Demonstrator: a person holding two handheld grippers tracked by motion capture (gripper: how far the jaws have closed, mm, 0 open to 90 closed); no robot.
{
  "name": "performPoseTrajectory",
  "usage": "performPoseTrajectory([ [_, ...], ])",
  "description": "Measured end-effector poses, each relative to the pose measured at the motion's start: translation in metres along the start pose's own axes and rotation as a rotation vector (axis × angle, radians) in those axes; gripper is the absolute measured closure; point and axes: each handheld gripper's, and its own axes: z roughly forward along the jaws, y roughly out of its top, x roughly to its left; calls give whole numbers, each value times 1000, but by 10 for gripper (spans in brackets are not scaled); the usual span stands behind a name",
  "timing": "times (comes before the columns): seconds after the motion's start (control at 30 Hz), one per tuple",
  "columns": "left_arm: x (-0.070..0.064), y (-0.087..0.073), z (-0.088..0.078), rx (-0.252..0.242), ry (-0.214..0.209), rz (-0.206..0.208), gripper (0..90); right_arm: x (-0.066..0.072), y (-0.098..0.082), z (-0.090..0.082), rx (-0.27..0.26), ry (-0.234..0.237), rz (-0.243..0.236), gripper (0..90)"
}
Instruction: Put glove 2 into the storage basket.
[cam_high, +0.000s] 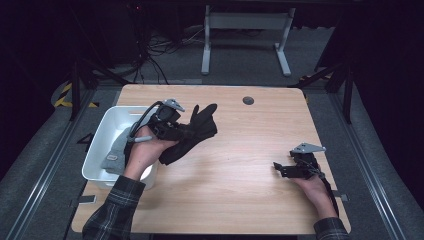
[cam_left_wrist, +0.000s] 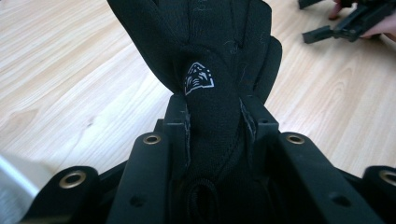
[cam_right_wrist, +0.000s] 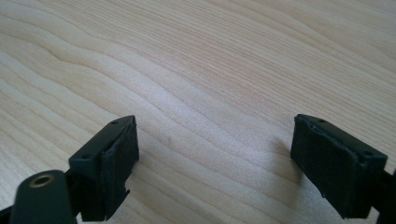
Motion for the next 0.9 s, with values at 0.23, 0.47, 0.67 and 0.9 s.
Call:
performPoseTrajectory([
  [0.23,12,-9,-12,-7,39,-36,689,0,0,0,-1,0,0,156],
  [0.47,29,-24,-31,-13,99,-81,689,0,0,0,0,0,1,156],
  [0.67,45,-40,-48,-17,164,-127,688,0,0,0,-1,0,1,156],
  [0.9,65,-61,-63,-14,247,-182,688,0,0,0,0,-1,2,156],
])
